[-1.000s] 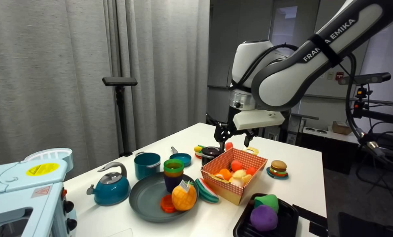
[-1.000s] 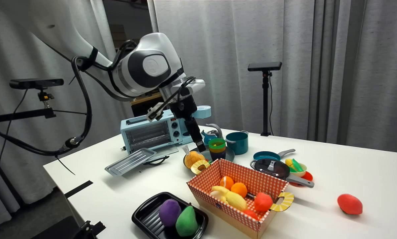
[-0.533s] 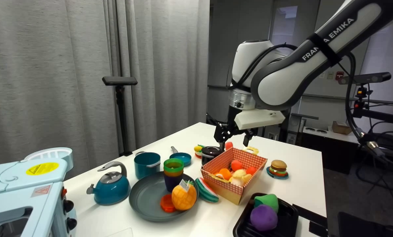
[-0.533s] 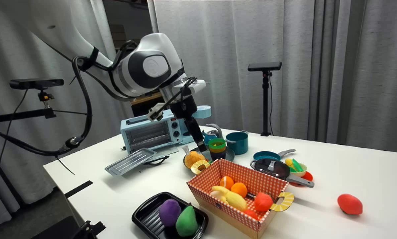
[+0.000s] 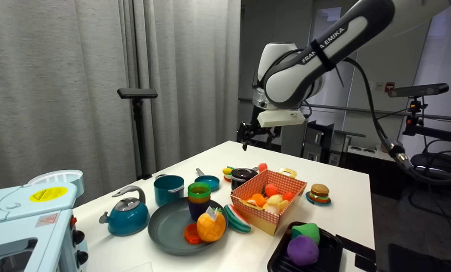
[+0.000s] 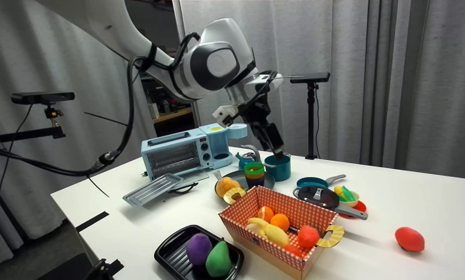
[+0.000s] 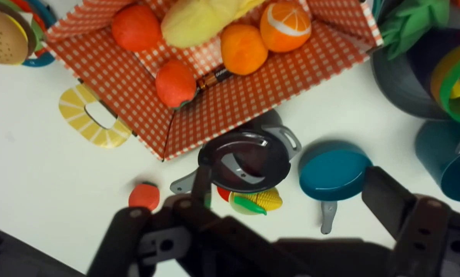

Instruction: Take the lid off the black pot and put it in the box

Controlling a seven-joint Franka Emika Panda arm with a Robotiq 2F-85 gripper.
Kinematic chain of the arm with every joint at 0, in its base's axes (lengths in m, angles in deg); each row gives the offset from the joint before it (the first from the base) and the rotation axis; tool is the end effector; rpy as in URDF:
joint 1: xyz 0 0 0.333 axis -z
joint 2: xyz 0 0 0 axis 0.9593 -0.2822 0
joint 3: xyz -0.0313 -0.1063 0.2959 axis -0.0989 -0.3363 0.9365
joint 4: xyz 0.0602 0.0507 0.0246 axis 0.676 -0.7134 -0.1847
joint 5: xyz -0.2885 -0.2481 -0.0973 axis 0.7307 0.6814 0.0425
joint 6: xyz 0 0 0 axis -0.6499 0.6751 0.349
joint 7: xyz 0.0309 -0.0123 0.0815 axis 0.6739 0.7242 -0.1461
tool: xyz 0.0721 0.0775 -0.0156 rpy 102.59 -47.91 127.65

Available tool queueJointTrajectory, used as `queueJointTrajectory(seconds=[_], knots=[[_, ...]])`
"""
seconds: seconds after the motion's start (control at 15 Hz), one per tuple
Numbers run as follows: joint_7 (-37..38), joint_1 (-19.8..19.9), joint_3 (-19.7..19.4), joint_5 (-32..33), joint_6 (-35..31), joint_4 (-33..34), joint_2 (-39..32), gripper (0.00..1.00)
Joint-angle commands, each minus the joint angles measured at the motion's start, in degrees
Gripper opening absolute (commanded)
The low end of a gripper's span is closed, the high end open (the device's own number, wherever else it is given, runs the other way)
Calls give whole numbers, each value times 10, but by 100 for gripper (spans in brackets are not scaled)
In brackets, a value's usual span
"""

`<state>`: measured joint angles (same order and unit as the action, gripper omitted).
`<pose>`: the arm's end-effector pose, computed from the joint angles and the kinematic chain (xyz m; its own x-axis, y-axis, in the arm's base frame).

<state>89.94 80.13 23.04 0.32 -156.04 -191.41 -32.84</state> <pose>0.5916 -0.1565 0.3691 0.7799 -0.5462 0.3055 -0.5811 -0.8133 0.0295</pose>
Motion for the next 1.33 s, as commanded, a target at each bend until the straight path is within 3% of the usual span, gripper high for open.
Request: queueJointTrajectory(seconds=[0.0,0.6,1.27], knots=[[-85,12,-8,-29,58,139,-105,100],[-167,34,-7,-42,206,374,-296,100],[-324,73,48,-90,316,522,-413,100]])
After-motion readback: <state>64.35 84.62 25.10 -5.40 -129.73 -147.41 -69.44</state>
